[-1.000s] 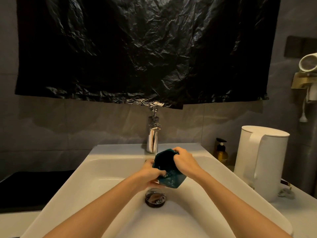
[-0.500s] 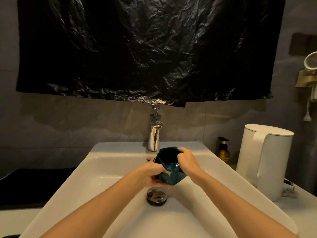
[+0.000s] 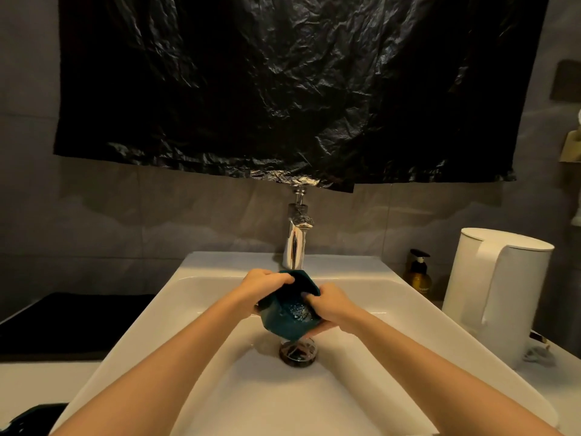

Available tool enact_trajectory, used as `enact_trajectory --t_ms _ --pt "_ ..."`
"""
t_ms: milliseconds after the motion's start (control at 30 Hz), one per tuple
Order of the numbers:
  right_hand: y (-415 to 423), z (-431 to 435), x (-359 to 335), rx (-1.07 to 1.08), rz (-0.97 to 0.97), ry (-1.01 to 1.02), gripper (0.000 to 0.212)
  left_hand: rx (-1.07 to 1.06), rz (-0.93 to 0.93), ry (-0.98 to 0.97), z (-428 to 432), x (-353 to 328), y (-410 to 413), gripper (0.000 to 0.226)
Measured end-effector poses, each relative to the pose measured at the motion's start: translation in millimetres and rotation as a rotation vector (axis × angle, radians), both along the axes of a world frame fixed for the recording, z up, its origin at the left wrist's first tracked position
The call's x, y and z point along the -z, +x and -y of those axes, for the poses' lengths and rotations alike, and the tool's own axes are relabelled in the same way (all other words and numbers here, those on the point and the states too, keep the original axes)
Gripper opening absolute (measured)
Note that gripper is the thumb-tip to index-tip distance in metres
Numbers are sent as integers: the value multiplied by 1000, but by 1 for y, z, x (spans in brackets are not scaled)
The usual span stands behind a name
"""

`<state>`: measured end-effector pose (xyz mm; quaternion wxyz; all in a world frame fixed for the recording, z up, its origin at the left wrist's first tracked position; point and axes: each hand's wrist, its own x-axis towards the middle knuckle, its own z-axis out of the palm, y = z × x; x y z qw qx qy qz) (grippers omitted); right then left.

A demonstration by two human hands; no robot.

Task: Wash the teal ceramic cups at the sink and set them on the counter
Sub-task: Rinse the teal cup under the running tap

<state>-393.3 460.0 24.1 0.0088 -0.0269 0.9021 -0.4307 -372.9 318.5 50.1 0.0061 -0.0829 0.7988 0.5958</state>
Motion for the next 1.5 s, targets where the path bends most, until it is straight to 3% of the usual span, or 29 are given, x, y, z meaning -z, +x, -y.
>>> enact_trajectory --t_ms 100,200,300,367,433,500,567,633,733,867,1033,1067,1133,1200,1267,1333,1367,1433,1500 --pt "-3 8 -2 -86 -79 181 29 -46 -12 -9 4 3 -4 16" --pt "-4 10 1 -177 -135 248 48 -81 -10 -43 6 5 -7 22" --pt "-7 7 5 -121 -261 268 27 -66 12 -28 2 4 -5 21" --pt "-6 6 5 -68 -245 237 24 -40 23 78 0 1 -5 20" --pt "-5 6 2 -23 -183 131 23 -6 18 226 -1 -2 -5 19" --pt "-1 9 -1 -52 10 -176 20 8 -42 278 -3 -1 -6 22" --pt "6 10 -7 -195 270 -534 21 -21 -149 212 -4 4 -9 34" --pt "9 9 -8 -308 361 -663 33 -60 -207 147 -2 8 -9 37" --pt "5 8 -1 -195 204 -470 41 -33 -148 165 2 7 -4 24" --pt "-3 4 6 -26 -79 -154 14 4 -83 141 0 3 0 16" --pt "2 2 3 -357 322 -403 38 3 -117 70 8 5 -2 14" --pt "2 3 4 -307 268 -329 37 27 -117 60 7 5 -1 15" --pt "-1 4 5 -121 -16 -82 20 61 -114 76 3 5 -1 16" --pt "-2 3 3 -77 -136 85 18 69 -116 98 1 4 -1 16" --pt "-1 -1 -1 -226 -21 -34 20 68 -127 114 3 2 -1 16" --pt "4 -3 -2 -400 194 -255 37 81 -140 87 6 5 -3 20" --pt "5 -2 -1 -384 190 -237 39 90 -145 80 6 5 -3 21" --pt "-1 1 4 -186 -3 -70 27 100 -144 93 3 5 -2 21" --pt "-3 2 2 -78 -84 -35 16 94 -141 109 2 3 -3 22"
